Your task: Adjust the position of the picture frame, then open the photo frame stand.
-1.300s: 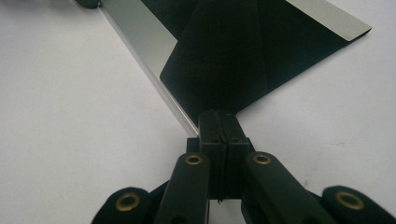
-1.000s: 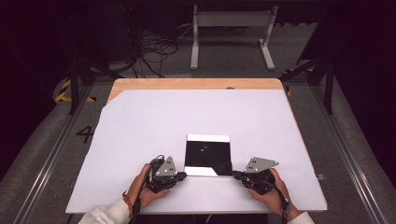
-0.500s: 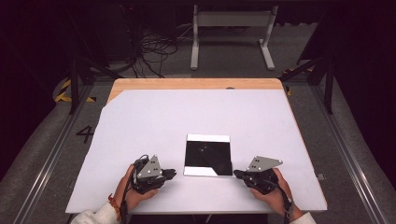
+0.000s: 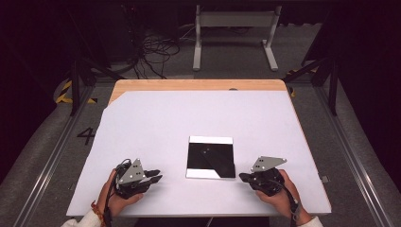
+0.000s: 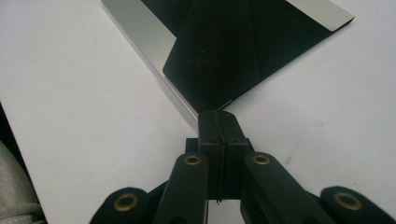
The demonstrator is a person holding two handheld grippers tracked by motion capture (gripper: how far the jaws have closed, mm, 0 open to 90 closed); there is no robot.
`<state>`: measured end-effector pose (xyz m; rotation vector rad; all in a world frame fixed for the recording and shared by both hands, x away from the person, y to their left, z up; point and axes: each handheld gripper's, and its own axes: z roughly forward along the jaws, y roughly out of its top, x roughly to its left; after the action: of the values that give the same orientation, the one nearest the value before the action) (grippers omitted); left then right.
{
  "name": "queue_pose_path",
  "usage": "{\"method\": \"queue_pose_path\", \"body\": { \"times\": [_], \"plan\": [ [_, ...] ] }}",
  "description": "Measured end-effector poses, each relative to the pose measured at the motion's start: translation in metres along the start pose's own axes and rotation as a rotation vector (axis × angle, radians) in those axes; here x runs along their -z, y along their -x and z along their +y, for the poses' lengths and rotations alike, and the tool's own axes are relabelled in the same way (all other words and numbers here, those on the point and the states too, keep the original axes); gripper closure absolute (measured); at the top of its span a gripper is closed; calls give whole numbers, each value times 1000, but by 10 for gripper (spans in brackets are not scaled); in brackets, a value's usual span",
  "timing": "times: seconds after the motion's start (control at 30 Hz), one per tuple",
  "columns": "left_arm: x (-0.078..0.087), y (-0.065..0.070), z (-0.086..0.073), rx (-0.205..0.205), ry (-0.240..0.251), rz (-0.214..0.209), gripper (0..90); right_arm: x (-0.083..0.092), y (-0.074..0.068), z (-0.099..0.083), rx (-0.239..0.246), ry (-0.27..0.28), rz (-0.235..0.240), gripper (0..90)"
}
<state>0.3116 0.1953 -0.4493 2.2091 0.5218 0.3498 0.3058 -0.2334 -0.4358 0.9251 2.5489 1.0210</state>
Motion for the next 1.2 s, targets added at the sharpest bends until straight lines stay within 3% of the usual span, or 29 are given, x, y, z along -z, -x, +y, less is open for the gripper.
{"method": "queue_pose_path", "body": {
  "times": [0.27, 0.43, 0.5, 1.2],
  "plan": [
    [-4, -8, -3, 8, -7, 8, 709, -6, -3, 0, 28, -38, 4, 900],
    [-9, -7, -2, 10, -13, -7, 695, -5, -3, 0, 30, -48, 9, 900],
    [-9, -5, -1, -1, -15, -1, 685, -6, -4, 0, 34, -56, 9, 900],
    [-6, -7, -5, 29, -22, 22, 623, -14, -9, 2, 75, -89, 4, 900]
  ]
}}
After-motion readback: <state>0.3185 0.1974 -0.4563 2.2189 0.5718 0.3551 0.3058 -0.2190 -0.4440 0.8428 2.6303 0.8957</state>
